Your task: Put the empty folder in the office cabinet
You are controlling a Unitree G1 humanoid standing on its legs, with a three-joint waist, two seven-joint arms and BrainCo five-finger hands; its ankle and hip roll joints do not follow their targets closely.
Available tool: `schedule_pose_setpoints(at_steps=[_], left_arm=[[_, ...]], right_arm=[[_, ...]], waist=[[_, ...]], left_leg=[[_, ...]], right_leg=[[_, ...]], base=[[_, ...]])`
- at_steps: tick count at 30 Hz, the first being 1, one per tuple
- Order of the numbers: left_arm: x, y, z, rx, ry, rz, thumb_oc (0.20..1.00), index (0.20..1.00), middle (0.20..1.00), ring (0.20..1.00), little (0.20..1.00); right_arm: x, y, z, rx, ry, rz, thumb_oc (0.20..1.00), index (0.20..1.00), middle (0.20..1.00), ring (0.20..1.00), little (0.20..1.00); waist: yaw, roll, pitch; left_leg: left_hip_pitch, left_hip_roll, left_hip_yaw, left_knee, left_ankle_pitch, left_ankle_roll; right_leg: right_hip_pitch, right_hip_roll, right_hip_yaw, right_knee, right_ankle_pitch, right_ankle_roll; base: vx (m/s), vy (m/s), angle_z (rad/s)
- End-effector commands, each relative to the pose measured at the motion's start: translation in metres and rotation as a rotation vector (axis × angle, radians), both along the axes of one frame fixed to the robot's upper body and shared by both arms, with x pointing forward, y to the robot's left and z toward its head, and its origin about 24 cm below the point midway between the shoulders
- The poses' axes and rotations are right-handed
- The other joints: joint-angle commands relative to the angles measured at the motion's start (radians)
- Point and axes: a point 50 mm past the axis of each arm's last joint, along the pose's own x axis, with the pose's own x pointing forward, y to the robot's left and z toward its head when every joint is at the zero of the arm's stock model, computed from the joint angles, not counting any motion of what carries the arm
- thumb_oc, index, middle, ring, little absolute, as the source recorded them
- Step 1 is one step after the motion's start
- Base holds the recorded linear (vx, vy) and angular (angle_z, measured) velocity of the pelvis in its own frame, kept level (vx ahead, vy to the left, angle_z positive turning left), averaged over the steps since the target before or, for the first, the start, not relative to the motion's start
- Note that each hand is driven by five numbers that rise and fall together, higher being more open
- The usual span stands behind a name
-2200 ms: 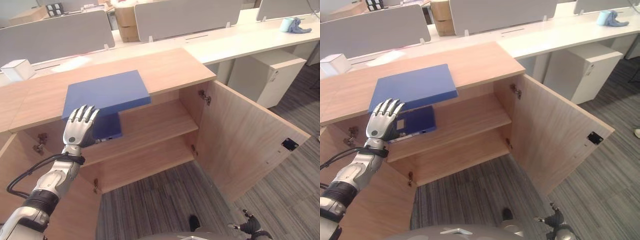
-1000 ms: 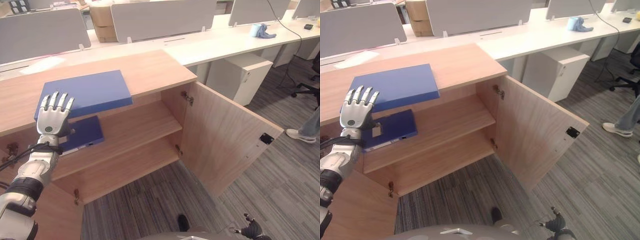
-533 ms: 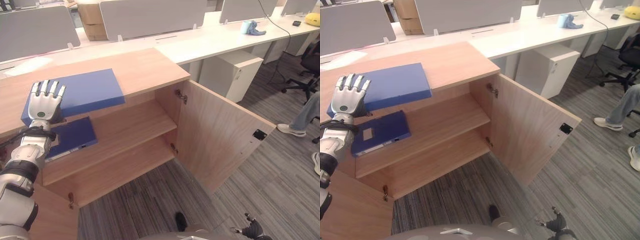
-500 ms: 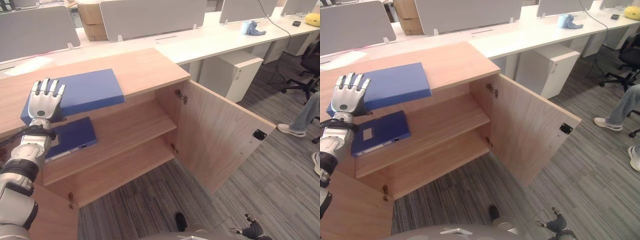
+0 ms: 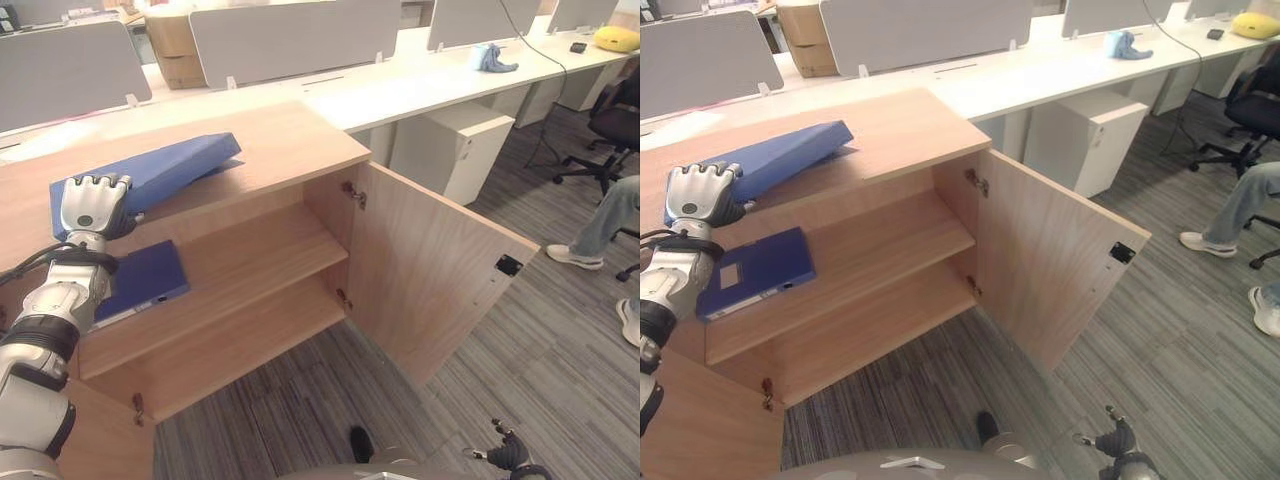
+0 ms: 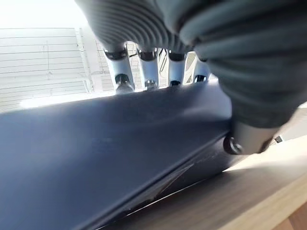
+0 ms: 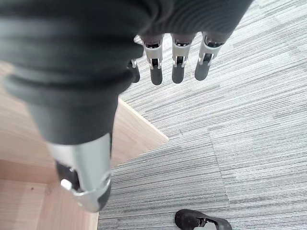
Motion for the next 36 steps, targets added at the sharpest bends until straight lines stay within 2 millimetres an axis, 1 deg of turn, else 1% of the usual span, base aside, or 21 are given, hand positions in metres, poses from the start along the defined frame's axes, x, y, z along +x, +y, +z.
schedule_pose_setpoints(at_steps=[1,2,4,5,6,7,8,10,14,16,17,18,19,23,24,25,26,29,32,36], left_arm=[[0.003,0.014,0.034,-0.050,-0.107,0.058,0.200,0.200,0.200,0.200,0.200],[0.003,0.014,0.034,-0.050,-0.107,0.059,0.200,0.200,0.200,0.200,0.200],[0.006,0.006,0.043,-0.066,-0.161,0.015,0.200,0.200,0.200,0.200,0.200],[0.005,0.006,0.043,-0.066,-0.161,0.015,0.200,0.200,0.200,0.200,0.200],[0.006,0.000,0.053,-0.072,-0.216,-0.026,0.200,0.200,0.200,0.200,0.200],[0.006,-0.003,0.056,-0.085,-0.240,-0.044,0.200,0.200,0.200,0.200,0.200],[0.005,-0.008,0.063,-0.117,-0.302,-0.085,0.200,0.200,0.200,0.200,0.200],[0.004,-0.009,0.064,-0.133,-0.319,-0.092,0.200,0.200,0.200,0.200,0.200],[-0.002,-0.029,0.081,-0.265,-0.465,-0.223,0.200,0.200,0.200,0.200,0.200],[-0.008,-0.039,0.088,-0.337,-0.527,-0.292,0.200,0.200,0.200,0.200,0.200],[-0.010,-0.046,0.092,-0.394,-0.567,-0.336,0.200,0.200,0.200,0.200,0.200],[-0.016,-0.057,0.097,-0.511,-0.629,-0.410,0.200,0.200,0.200,0.200,0.200],[-0.017,-0.056,0.097,-0.514,-0.628,-0.407,0.200,0.200,0.200,0.200,0.200],[-0.032,-0.077,0.101,-0.768,-0.705,-0.556,0.200,0.200,0.200,0.200,0.200],[-0.037,-0.083,0.099,-0.888,-0.720,-0.613,0.200,0.200,0.200,0.200,0.200],[-0.037,-0.083,0.099,-0.888,-0.720,-0.613,0.200,0.200,0.200,0.200,0.200],[-0.041,-0.088,0.098,-0.950,-0.716,-0.653,0.200,0.200,0.200,0.200,0.200],[-0.054,-0.101,0.093,-1.110,-0.651,-0.771,0.200,0.200,0.200,0.200,0.200],[-0.064,-0.109,0.086,-1.264,-0.554,-0.863,0.200,0.200,0.200,0.200,0.200],[-0.074,-0.117,0.068,-1.490,-0.404,-0.925,0.200,0.200,0.200,0.200,0.200]], right_arm=[[0.015,-0.018,0.011,-0.052,-0.067,-0.006,1.000,1.000,1.000,1.000,1.000],[0.015,-0.018,0.011,-0.052,-0.067,-0.006,1.000,1.000,1.000,1.000,1.000],[0.014,-0.018,0.010,-0.053,-0.059,-0.017,1.000,1.000,1.000,1.000,1.000],[0.014,-0.018,0.010,-0.053,-0.059,-0.017,1.000,1.000,1.000,1.000,1.000],[0.015,-0.017,0.010,-0.049,-0.062,-0.019,1.000,1.000,1.000,1.000,1.000],[0.015,-0.017,0.010,-0.047,-0.063,-0.021,1.000,1.000,1.000,1.000,1.000],[0.016,-0.015,0.009,-0.037,-0.065,-0.026,1.000,1.000,1.000,1.000,1.000],[0.017,-0.014,0.009,-0.033,-0.068,-0.026,1.000,1.000,1.000,1.000,1.000],[0.023,-0.014,0.011,-0.024,-0.096,-0.050,1.000,1.000,1.000,1.000,1.000],[0.029,-0.014,0.014,-0.023,-0.120,-0.050,1.000,1.000,1.000,1.000,1.000],[0.032,-0.012,0.015,-0.019,-0.133,-0.050,1.000,1.000,1.000,1.000,1.000],[0.041,-0.011,0.020,-0.011,-0.175,-0.052,1.000,1.000,1.000,1.000,1.000],[0.041,-0.012,0.020,-0.014,-0.174,-0.049,1.000,1.000,1.000,1.000,1.000],[0.067,-0.012,0.040,-0.004,-0.306,-0.032,1.000,1.000,1.000,1.000,1.000],[0.083,-0.010,0.054,0.007,-0.392,-0.022,1.000,1.000,1.000,1.000,1.000],[0.083,-0.010,0.054,0.007,-0.392,-0.022,1.000,1.000,1.000,1.000,1.000],[0.090,-0.010,0.061,0.009,-0.431,-0.015,1.000,1.000,1.000,1.000,1.000],[0.114,-0.006,0.089,0.035,-0.581,0.020,1.000,1.000,1.000,1.000,1.000],[0.131,-0.004,0.116,0.044,-0.707,0.058,1.000,1.000,1.000,1.000,1.000],[0.149,0.003,0.149,0.067,-0.848,0.118,1.000,1.000,1.000,1.000,1.000]], waist=[[0.002,-0.003,0.004],[0.001,-0.003,0.004],[0.009,-0.001,0.002],[0.008,-0.001,0.003],[0.016,-0.001,0.003],[0.018,-0.001,0.003],[0.024,-0.001,0.001],[0.026,-0.001,0.000],[0.038,0.000,-0.001],[0.041,0.001,-0.001],[0.046,0.000,-0.002],[0.052,0.000,-0.002],[0.048,0.003,-0.002],[0.063,0.003,-0.003],[0.072,0.001,-0.002],[0.072,0.001,-0.002],[0.075,0.001,-0.003],[0.090,-0.003,-0.001],[0.103,-0.005,0.001],[0.120,-0.011,0.004]], left_leg=[[0.082,0.006,-0.080,0.001,-0.113,0.007],[0.082,0.006,-0.080,0.001,-0.113,0.007],[0.081,0.005,-0.089,0.001,-0.110,0.008],[0.081,0.005,-0.089,0.001,-0.110,0.008],[0.078,0.005,-0.098,0.001,-0.109,0.009],[0.077,0.006,-0.102,0.001,-0.107,0.009],[0.074,0.007,-0.113,0.001,-0.105,0.009],[0.073,0.007,-0.115,0.001,-0.104,0.009],[0.065,0.005,-0.135,0.001,-0.097,0.010],[0.062,0.004,-0.145,0.001,-0.096,0.011],[0.060,0.005,-0.149,0.001,-0.094,0.010],[0.056,0.005,-0.157,0.001,-0.092,0.012],[0.056,0.005,-0.158,0.001,-0.092,0.012],[0.049,0.004,-0.174,0.001,-0.087,0.016],[0.045,0.003,-0.180,0.001,-0.084,0.018],[0.045,0.003,-0.180,0.001,-0.084,0.018],[0.042,0.002,-0.182,0.001,-0.082,0.019],[0.035,0.003,-0.190,0.001,-0.079,0.022],[0.032,0.001,-0.196,0.001,-0.078,0.025],[0.028,-0.001,-0.204,0.001,-0.076,0.030]], right_leg=[[-0.067,-0.097,0.001,0.041,0.059,0.143],[-0.067,-0.098,0.001,0.041,0.059,0.143],[-0.063,-0.101,-0.007,0.042,0.058,0.141],[-0.063,-0.101,-0.008,0.042,0.058,0.141],[-0.060,-0.105,-0.014,0.043,0.056,0.140],[-0.058,-0.107,-0.017,0.044,0.056,0.139],[-0.053,-0.112,-0.024,0.044,0.054,0.137],[-0.051,-0.114,-0.027,0.044,0.053,0.136],[-0.044,-0.123,-0.043,0.045,0.051,0.132],[-0.041,-0.128,-0.049,0.045,0.052,0.132],[-0.040,-0.130,-0.054,0.045,0.052,0.131],[-0.037,-0.134,-0.059,0.043,0.052,0.130],[-0.036,-0.134,-0.060,0.043,0.052,0.130],[-0.030,-0.141,-0.073,0.043,0.052,0.128],[-0.029,-0.145,-0.078,0.042,0.053,0.128],[-0.029,-0.145,-0.078,0.042,0.053,0.128],[-0.028,-0.146,-0.081,0.041,0.054,0.128],[-0.024,-0.153,-0.091,0.041,0.056,0.128],[-0.019,-0.158,-0.099,0.040,0.055,0.127],[-0.010,-0.163,-0.106,0.039,0.055,0.125]], base=[[-0.03,0.001,0.04],[-0.02,-0.002,0.04],[-0.03,-0.001,0.05],[-0.04,0.000,0.08],[-0.04,-0.002,0.12],[-0.07,-0.006,0.14],[-0.04,-0.006,0.10],[-0.03,-0.005,0.12],[-0.03,0.002,0.12],[-0.03,-0.006,0.10],[-0.04,-0.004,0.09],[-0.03,0.000,0.09],[-0.03,0.004,0.11],[-0.03,0.006,0.14],[-0.03,0.011,0.06],[-0.03,0.007,0.06],[-0.02,0.000,0.06],[-0.03,0.003,0.11],[-0.02,0.009,0.09],[-0.01,0.007,0.11]])
